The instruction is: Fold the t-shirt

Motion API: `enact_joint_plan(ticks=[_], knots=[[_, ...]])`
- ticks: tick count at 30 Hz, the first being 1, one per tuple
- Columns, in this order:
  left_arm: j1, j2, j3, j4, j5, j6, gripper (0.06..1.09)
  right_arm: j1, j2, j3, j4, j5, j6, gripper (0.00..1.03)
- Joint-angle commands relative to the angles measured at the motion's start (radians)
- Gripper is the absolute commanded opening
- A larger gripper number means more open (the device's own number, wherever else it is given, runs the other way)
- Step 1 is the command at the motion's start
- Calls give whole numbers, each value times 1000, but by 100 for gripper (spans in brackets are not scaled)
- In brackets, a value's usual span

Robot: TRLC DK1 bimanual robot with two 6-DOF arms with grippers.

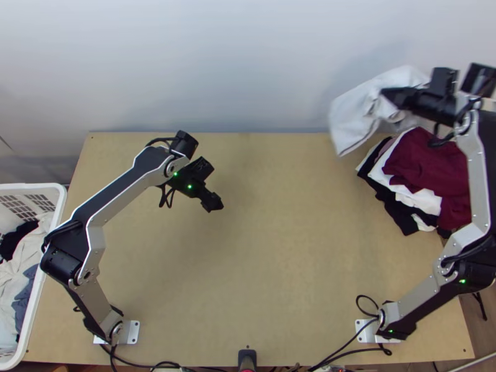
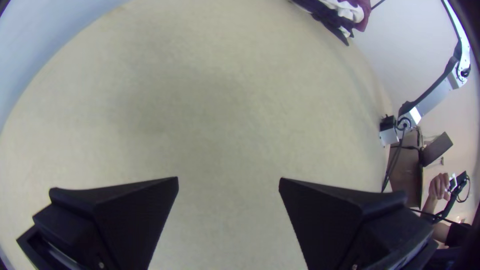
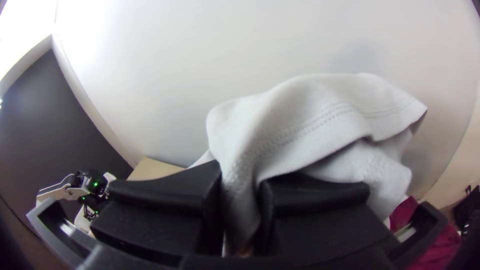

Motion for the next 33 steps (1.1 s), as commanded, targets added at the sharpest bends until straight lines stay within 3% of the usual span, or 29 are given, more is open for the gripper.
enact_joint_plan(ticks=[1, 17, 33], knots=[[-2, -5, -21, 1, -2, 3, 104, -94, 36, 155, -51, 2, -17, 3], [-35, 26, -13, 5, -24, 11, 104, -271, 10, 168, -128, 4, -41, 3], [-63, 40, -13, 16, -42, 11, 104, -351, -154, -126, -128, 5, -161, 3]])
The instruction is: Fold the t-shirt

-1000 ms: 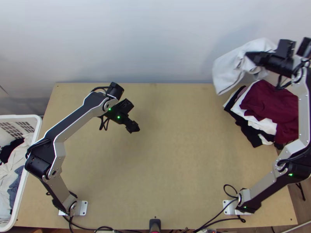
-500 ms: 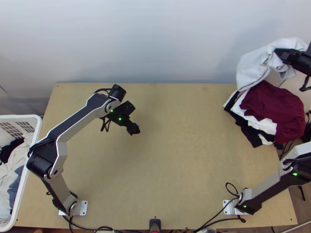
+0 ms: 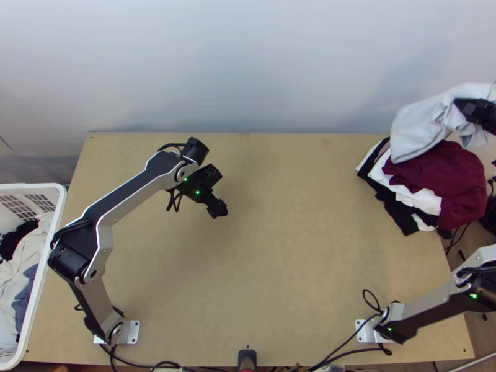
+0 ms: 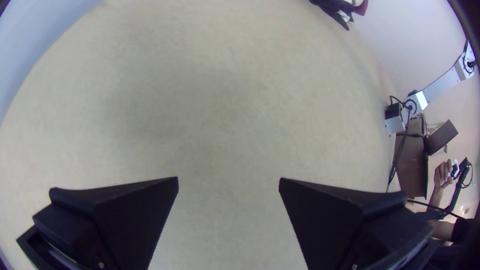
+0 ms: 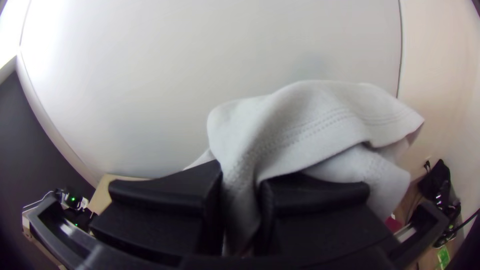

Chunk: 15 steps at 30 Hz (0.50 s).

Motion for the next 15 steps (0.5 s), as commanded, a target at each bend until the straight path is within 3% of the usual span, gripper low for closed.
enact_joint_plan(ticks=[1, 15], knots=[[-6, -1, -10, 3, -5, 0, 104, -27, -63, -120, 6, 2, -57, 3], [-8, -21, -46, 18, -7, 0, 104, -87, -78, -202, 19, 39, -155, 3]])
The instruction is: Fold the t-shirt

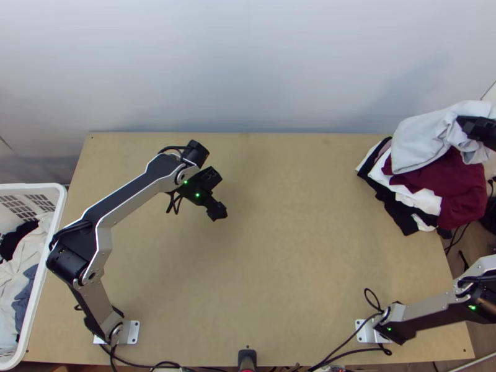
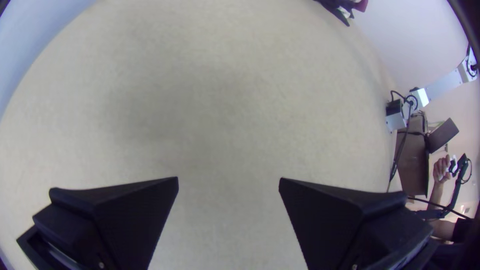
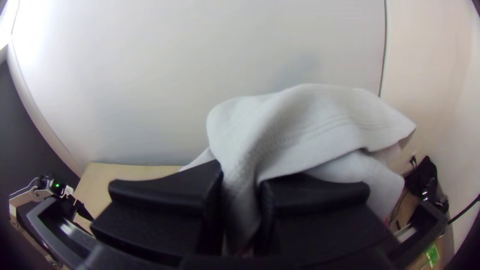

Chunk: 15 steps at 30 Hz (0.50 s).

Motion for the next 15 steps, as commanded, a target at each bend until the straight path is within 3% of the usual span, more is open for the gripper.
enact_joint_plan(ticks=[1, 15], knots=[[-2, -5, -12, 9, 1, 0, 104, -39, -14, -51, 4, 10, -53, 3], [-9, -7, -20, 21, 1, 0, 104, -160, -17, -166, 4, 12, -239, 3]])
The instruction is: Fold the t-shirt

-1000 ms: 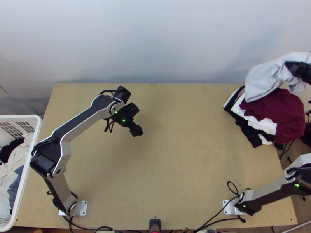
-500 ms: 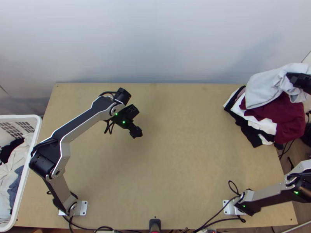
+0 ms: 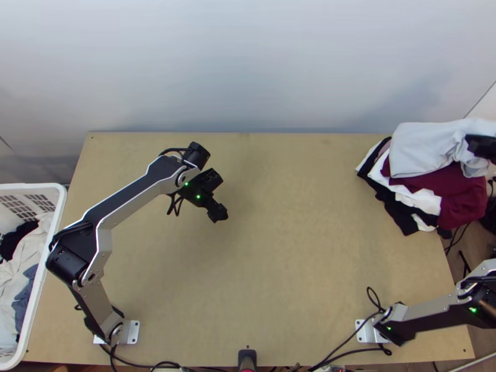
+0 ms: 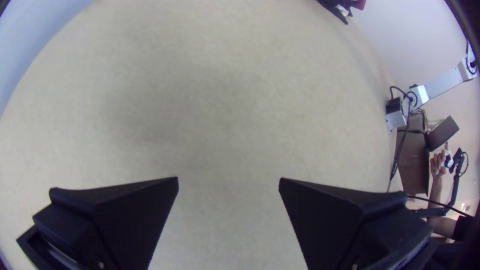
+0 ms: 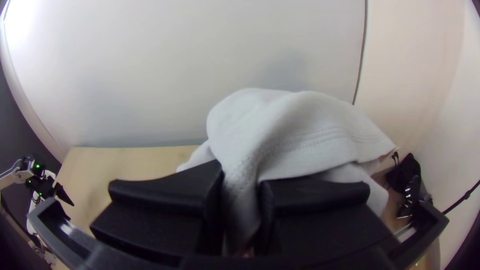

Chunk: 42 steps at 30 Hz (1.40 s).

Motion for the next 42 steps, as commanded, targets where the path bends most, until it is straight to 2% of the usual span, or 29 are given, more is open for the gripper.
enact_joint_plan(ticks=[1, 13, 18, 24, 28, 32, 36, 42], knots=[[-2, -1, -4, 3, 1, 0, 104, -66, 0, -54, -1, 2, -93, 3], [-17, 8, -7, 11, -1, 0, 104, -163, 60, -122, 0, 16, -219, 3], [-17, 6, -12, 11, -4, 0, 104, -189, 98, -232, 98, 48, -238, 3], [-17, -4, -27, 11, -6, 1, 104, -198, 178, -271, 147, 92, -233, 25], [-13, -8, -35, 11, -9, 1, 104, -189, 172, -257, 146, 92, -205, 45], [-13, -8, -38, 17, -10, 1, 104, -174, 152, -217, 121, 95, -167, 68], [-13, -4, -38, 20, -10, 1, 104, -160, 150, -142, 23, 97, -161, 97], [-14, -8, -40, 22, -36, 1, 104, -171, 118, -67, -31, 108, -112, 99]])
